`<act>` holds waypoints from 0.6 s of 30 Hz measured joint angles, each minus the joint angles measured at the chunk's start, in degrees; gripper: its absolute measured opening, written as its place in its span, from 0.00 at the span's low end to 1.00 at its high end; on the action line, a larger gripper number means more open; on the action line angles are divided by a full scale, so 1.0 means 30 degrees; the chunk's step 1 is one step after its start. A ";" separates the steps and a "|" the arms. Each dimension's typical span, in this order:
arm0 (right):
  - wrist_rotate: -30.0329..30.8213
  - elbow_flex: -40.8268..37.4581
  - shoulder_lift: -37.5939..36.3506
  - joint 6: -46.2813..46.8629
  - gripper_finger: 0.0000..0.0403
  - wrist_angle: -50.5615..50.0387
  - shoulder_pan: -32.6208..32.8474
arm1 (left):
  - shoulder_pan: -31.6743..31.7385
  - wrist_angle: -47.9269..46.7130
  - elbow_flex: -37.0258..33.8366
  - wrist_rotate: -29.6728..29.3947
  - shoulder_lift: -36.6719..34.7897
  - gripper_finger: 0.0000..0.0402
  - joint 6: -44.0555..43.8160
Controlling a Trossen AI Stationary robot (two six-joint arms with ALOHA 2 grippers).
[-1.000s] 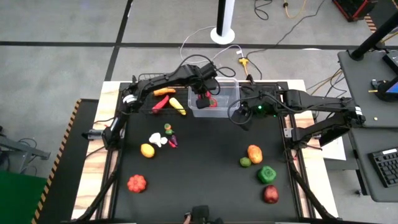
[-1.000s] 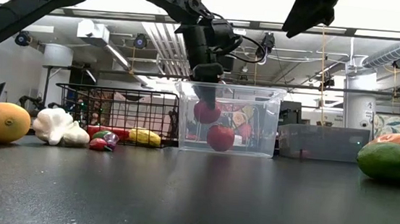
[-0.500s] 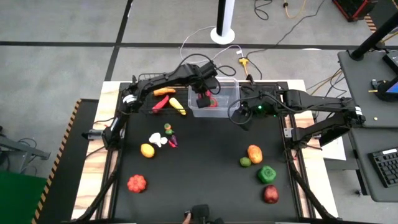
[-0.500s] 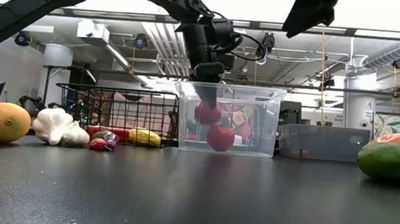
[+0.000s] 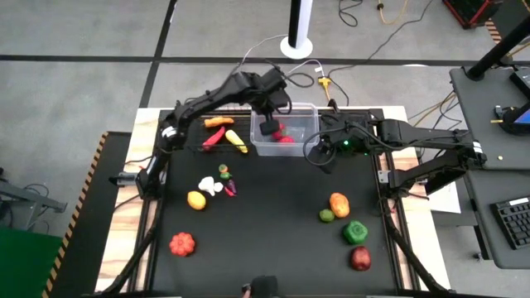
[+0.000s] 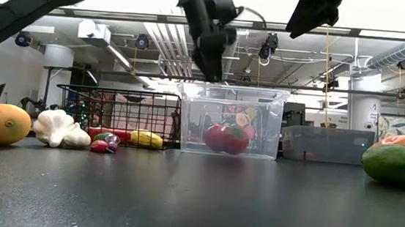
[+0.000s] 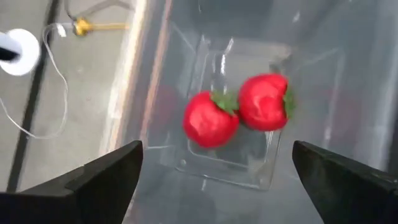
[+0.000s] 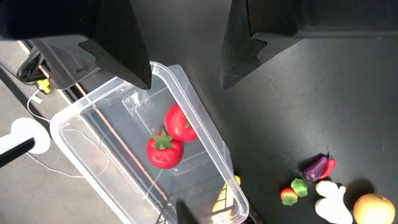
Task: Sort produce into baskets
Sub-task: Put the lime into the transparent bin
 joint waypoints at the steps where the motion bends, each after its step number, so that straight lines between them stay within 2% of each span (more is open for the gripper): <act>1: 0.0000 0.0000 0.0000 0.0022 0.46 -0.0003 -0.0007 | -0.0041 0.0343 -0.0533 0.0024 -0.0707 0.97 0.0001; 7: -0.0007 0.0000 0.0000 0.0168 0.46 -0.0003 0.0000 | -0.0583 0.0906 -0.2844 0.0734 -0.4254 0.96 -0.0865; 11: -0.0022 0.0000 0.0000 0.0431 0.46 -0.0008 0.0044 | -0.1481 0.1963 -0.5342 0.0756 -0.6917 0.96 -0.1163; 18: -0.0093 0.0000 0.0000 0.1041 0.46 -0.0098 0.1325 | -0.3504 0.5403 -1.2570 0.0662 -1.2479 0.96 -0.3765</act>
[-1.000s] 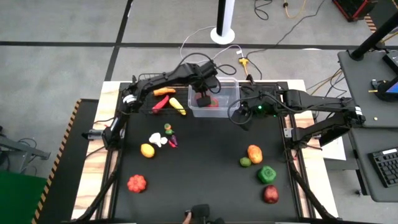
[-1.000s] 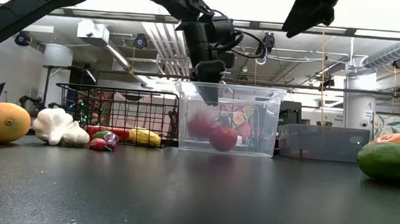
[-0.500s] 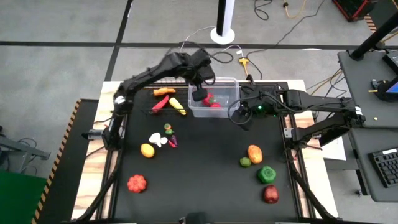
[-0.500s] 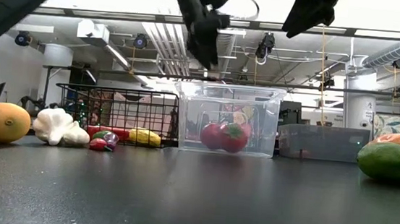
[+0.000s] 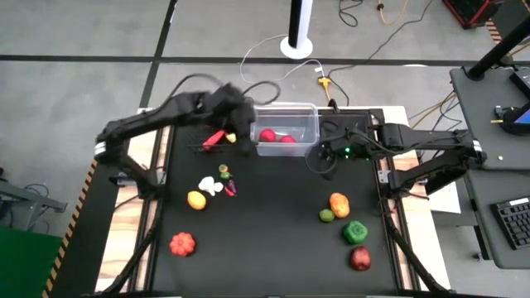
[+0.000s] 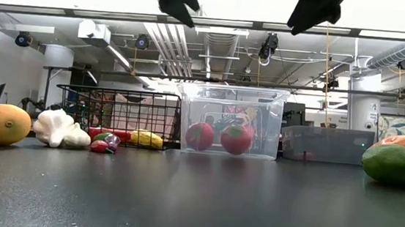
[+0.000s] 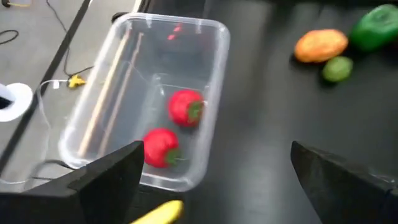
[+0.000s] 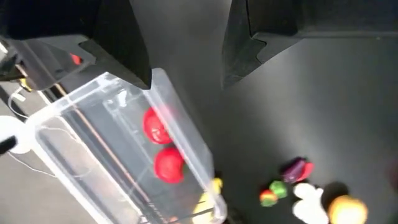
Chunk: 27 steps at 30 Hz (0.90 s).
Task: Sort produce into baskets
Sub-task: Put the lime into the transparent bin
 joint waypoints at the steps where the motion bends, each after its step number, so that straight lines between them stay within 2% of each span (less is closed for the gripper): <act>1: 0.0001 0.0000 0.0000 0.0055 0.46 -0.0005 0.0293 | -0.0448 0.0682 -0.1144 0.0000 -0.0854 0.96 -0.0492; 4: -0.0023 0.0000 0.0000 0.0243 0.46 -0.0007 0.1206 | -0.1996 0.2620 -0.4249 -0.1049 -0.3128 0.96 -0.2044; 8: -0.0023 0.0000 0.0111 0.0642 0.46 0.0007 0.2403 | -0.4647 0.3864 -0.7432 -0.5167 -0.5328 0.96 -0.3919; 11: -0.0119 0.0000 0.0397 0.1122 0.46 0.0019 0.3154 | -0.6329 0.4374 -0.8900 -0.6926 -0.6453 0.96 -0.5530; 18: -0.1572 0.0000 0.2053 0.1614 0.46 0.0000 0.4386 | -0.8820 0.5354 -1.1324 -0.8026 -0.7814 0.96 -0.7887; 22: -0.2514 0.0000 0.3231 0.1653 0.46 -0.0158 0.4875 | -1.0328 0.5022 -1.2229 -1.0961 -0.8013 0.96 -0.9614; 27: -0.3133 0.0000 0.4744 0.1676 0.46 -0.1031 0.5434 | -1.1967 0.4915 -1.2716 -1.2724 -0.7911 0.92 -1.1569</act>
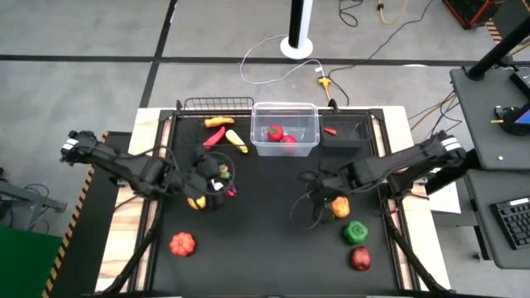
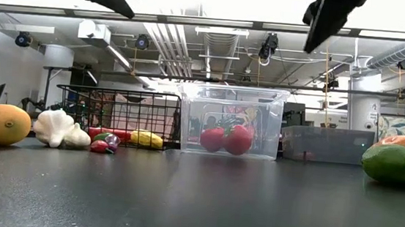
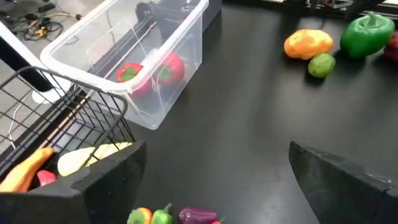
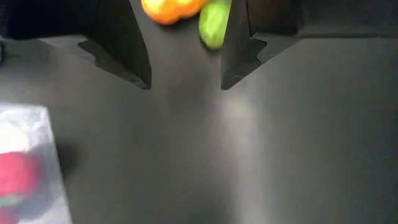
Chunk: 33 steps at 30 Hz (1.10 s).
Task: Sort produce into baskets
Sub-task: Put the lime into the transparent bin
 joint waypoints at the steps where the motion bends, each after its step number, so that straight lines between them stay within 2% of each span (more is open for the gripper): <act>1: -0.0135 0.0000 0.0313 -0.0006 0.46 -0.0386 0.0131 | -0.0277 -0.0005 -0.0096 -0.0154 0.0077 0.91 -0.0265; 5: -0.1396 0.0000 0.1554 -0.0048 0.46 -0.1862 0.0691 | -0.1319 -0.0041 -0.0515 -0.0840 0.0288 0.88 -0.1177; 11: -0.1846 0.0000 0.3441 -0.0702 0.46 -0.2481 0.1616 | -0.2411 -0.0085 -0.0950 -0.2292 0.0708 0.86 -0.2601; 17: -0.2189 0.0000 0.4921 -0.0251 0.46 -0.2795 0.2079 | -0.2729 -0.0074 -0.1025 -0.2423 0.1262 0.86 -0.2872; 33: -0.2556 -0.0263 0.6574 0.0372 0.67 -0.3281 0.2290 | -0.2709 -0.0061 -0.1025 -0.3114 0.2020 0.86 -0.2879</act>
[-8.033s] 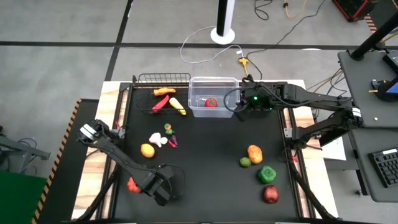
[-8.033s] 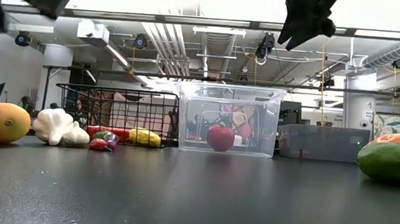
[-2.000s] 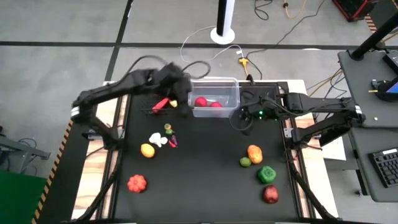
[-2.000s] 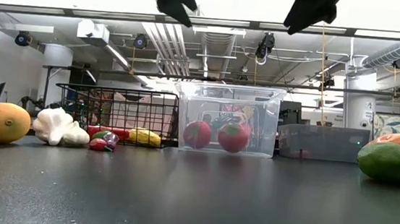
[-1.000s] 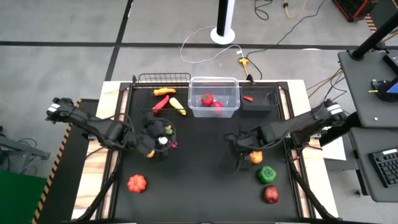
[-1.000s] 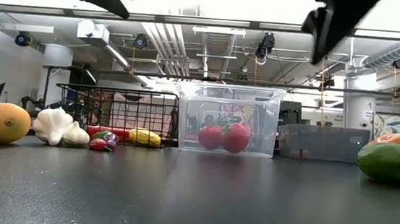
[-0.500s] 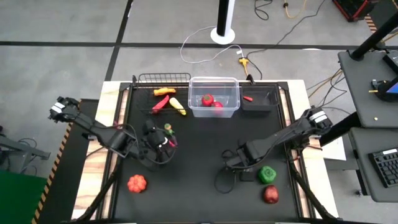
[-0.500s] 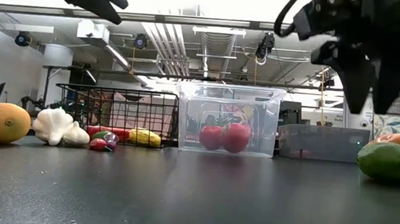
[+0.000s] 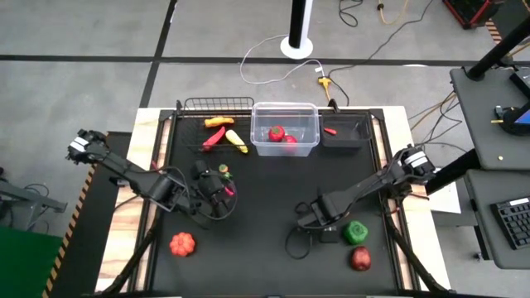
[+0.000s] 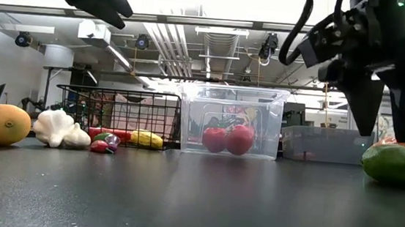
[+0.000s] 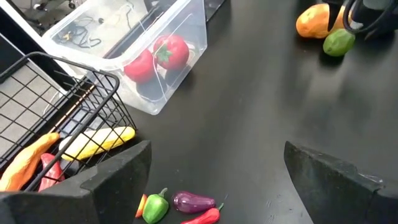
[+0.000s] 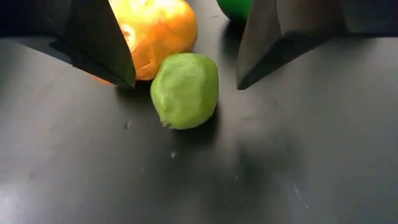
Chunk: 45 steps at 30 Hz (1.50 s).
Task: Sort produce into baskets
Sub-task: Put the lime into the transparent bin
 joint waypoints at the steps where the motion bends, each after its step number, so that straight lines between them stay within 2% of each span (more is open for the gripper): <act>1: -0.0101 -0.0096 0.0077 0.0073 0.68 0.0015 0.0000 | -0.0006 0.0007 0.0000 -0.0012 0.0014 0.86 0.0000; 12: -0.0277 -0.2282 0.0295 0.0367 0.65 0.1976 0.0000 | 0.0002 -0.0009 0.0000 -0.0024 0.0422 0.86 0.0029; 26: -0.0276 -0.3276 0.0237 0.0254 0.47 0.3415 -0.0007 | 0.0024 -0.0002 0.0000 -0.0031 0.0803 0.86 0.0219; 36: 0.0263 -0.0988 0.0040 -0.1037 0.47 0.3605 -0.0384 | 0.0024 -0.0009 0.0005 -0.0031 0.0803 0.86 0.0321; 45: 0.1255 0.3349 0.0018 -0.5817 0.47 0.4172 -0.2699 | 0.0024 -0.0066 0.0007 -0.0031 0.0803 0.86 0.1048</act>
